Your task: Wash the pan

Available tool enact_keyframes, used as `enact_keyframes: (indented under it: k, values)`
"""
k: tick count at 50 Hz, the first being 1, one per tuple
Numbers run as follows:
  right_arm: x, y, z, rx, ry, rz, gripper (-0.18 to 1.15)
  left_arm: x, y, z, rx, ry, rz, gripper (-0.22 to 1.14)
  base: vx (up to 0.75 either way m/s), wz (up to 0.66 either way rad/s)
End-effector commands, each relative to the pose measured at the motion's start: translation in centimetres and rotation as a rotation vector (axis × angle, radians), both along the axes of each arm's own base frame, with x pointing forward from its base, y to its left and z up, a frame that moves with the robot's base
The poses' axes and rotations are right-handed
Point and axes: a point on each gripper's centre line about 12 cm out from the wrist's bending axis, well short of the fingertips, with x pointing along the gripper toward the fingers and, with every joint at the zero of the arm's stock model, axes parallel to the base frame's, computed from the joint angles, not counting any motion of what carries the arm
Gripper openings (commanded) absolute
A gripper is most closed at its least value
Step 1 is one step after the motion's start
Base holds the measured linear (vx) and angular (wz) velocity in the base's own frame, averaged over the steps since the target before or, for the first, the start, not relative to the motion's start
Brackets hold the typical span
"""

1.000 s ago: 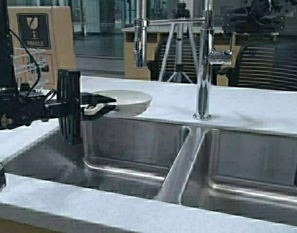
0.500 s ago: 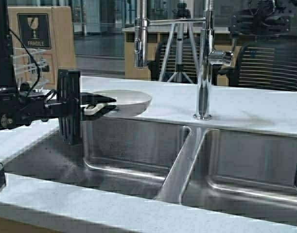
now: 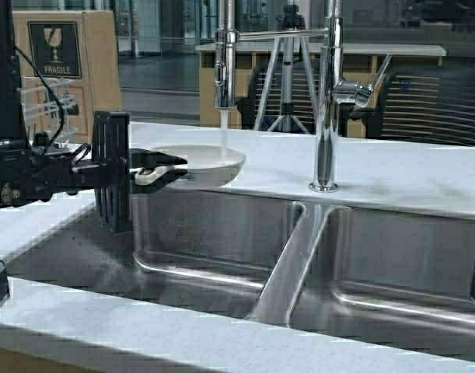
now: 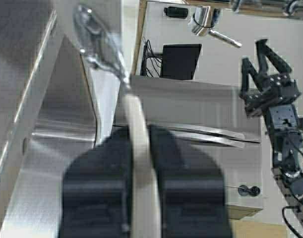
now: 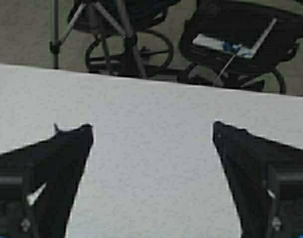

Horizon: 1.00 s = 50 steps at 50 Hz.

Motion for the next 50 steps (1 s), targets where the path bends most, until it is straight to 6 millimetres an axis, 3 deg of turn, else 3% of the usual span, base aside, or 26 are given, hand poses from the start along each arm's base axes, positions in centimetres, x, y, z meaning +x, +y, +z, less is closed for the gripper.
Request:
enact_keyframes:
  k: [1, 6, 10, 14, 21, 23, 30, 41, 50]
  values:
    - [-1.2, -0.7, 1.8, -0.008, -0.041, -0.015, 1.04, 0.4, -0.3, 1.0, -0.016, -0.057, -0.007, 0.03, 0.0, 0.0]
    - [-1.6, -0.7, 0.0, -0.002, 0.006, -0.017, 1.02, 0.4, -0.3, 1.0, -0.017, -0.056, -0.009, 0.03, 0.0, 0.0]
    - [-1.5, -0.8, -1.7, 0.004, 0.043, -0.019, 0.91, 0.4, -0.3, 1.0, -0.016, -0.054, -0.009, 0.03, 0.0, -0.01]
    - [-1.2, -0.7, -3.3, 0.016, 0.08, -0.019, 0.65, 0.4, -0.3, 1.0, -0.016, -0.054, -0.009, 0.03, 0.0, -0.01]
    - [-0.7, 0.5, -4.8, 0.029, 0.11, 0.003, 0.01, 0.3, -0.3, 0.9, -0.015, -0.052, -0.009, 0.03, 0.0, 0.0]
    - [-0.4, 1.1, -5.0, 0.028, 0.113, 0.015, -0.07, 0.3, -0.3, 0.9, -0.014, -0.051, -0.009, 0.03, 0.0, 0.0]
    - [1.1, 3.6, -5.1, 0.023, 0.105, 0.069, 0.09, 0.4, -0.3, 0.9, -0.015, -0.052, -0.009, 0.03, 0.0, 0.0]
    - [3.0, 8.2, -3.9, 0.014, 0.078, 0.163, 0.05, 0.3, -0.3, 0.8, -0.014, -0.051, -0.009, 0.03, 0.0, 0.0]
    - [3.3, 11.7, -2.7, 0.003, 0.08, 0.23, 0.05, 0.5, -0.3, 0.7, -0.024, -0.057, -0.008, 0.03, 0.0, 0.0]
